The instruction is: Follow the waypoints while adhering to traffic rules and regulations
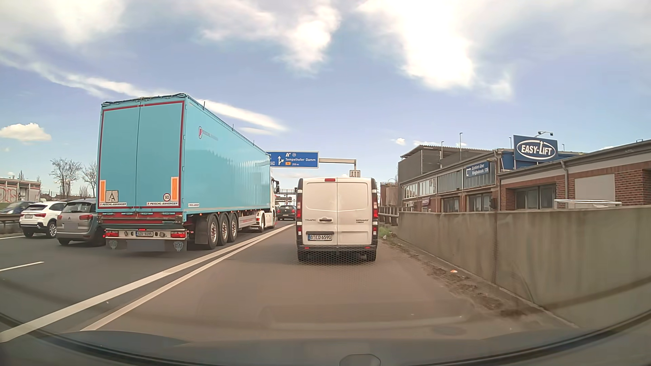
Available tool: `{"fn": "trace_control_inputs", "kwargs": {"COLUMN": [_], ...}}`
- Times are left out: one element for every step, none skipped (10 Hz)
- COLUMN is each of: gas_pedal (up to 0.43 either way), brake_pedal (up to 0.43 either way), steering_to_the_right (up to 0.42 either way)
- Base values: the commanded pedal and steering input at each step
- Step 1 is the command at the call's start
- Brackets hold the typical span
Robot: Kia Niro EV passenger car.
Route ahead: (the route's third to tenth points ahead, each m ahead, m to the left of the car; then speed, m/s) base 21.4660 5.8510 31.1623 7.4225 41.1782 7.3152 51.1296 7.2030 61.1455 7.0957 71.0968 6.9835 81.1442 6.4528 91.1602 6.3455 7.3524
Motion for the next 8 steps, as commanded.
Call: {"fn": "trace_control_inputs", "kwargs": {"gas_pedal": [0.000, 0.000, 0.000, 0.000, 0.000, 0.000, 0.000, 0.000], "brake_pedal": [0.018, 0.018, 0.024, 0.030, 0.043, 0.043, 0.043, 0.049], "steering_to_the_right": [0.008, 0.008, 0.008, 0.008, 0.008, 0.008, 0.008, 0.008]}}
